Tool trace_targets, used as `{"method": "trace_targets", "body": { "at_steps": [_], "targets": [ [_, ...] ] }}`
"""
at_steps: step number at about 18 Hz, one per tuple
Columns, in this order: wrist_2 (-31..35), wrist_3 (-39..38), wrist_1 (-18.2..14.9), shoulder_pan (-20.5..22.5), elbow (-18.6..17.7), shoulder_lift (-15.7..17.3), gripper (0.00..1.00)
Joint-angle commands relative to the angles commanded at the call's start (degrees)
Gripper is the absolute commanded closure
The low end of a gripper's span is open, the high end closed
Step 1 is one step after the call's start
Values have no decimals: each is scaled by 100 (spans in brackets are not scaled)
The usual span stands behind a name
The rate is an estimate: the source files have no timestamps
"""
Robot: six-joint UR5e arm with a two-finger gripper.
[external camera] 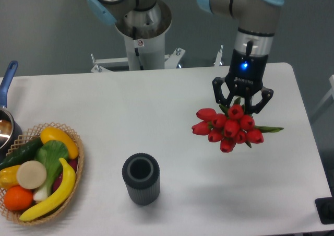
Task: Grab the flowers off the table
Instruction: 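Lift the gripped tulip bouquet up off the table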
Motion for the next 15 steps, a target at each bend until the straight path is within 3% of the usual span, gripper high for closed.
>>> {"method": "trace_targets", "body": {
  "at_steps": [15],
  "targets": [
    [-212,9,0,114,0,18,54]
  ]
}}
